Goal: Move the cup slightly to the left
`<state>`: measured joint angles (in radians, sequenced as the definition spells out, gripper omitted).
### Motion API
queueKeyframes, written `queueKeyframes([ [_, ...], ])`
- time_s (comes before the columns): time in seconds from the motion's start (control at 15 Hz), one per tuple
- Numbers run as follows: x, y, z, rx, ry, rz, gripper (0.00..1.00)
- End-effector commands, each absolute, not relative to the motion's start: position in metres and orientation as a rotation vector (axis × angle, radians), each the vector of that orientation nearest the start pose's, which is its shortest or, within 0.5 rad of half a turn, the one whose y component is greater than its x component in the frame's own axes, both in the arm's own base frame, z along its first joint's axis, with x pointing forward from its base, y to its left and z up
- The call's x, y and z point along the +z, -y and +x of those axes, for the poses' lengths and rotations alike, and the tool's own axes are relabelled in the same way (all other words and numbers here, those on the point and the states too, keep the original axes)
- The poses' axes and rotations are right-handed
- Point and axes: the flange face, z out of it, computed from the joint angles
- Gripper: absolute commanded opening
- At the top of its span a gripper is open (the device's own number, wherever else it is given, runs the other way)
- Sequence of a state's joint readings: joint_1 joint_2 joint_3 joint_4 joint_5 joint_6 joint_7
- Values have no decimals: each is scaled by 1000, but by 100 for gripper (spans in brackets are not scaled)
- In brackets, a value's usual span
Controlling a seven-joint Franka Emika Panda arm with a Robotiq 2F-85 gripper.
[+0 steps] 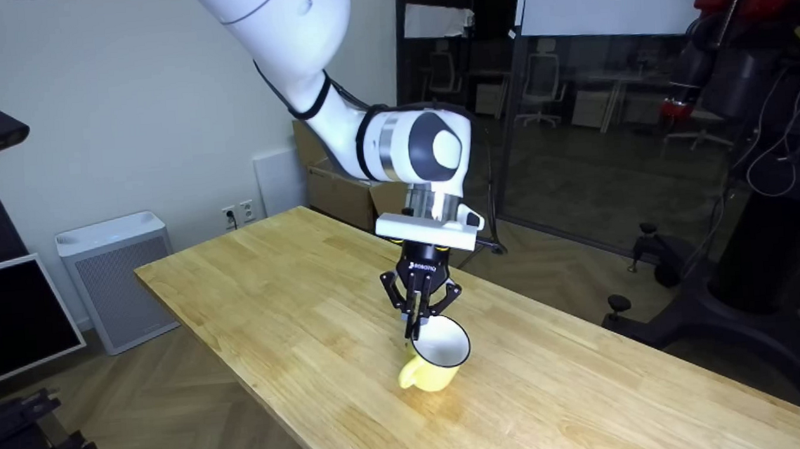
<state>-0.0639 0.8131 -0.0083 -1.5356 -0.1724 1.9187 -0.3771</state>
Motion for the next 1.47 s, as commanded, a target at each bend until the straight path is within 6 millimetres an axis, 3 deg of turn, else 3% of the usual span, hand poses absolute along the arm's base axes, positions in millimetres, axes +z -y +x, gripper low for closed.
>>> queueKeyframes([
  [0.0, 146, 59, 652, 722, 619, -3050, 8],
  [0.47, 141, 51, 653, 779, 702, -2999, 2],
  [1.0, 118, -9, 655, 1039, 899, -2945, 2],
  [1.4, 114, -48, 666, 985, 869, -3061, 2],
])
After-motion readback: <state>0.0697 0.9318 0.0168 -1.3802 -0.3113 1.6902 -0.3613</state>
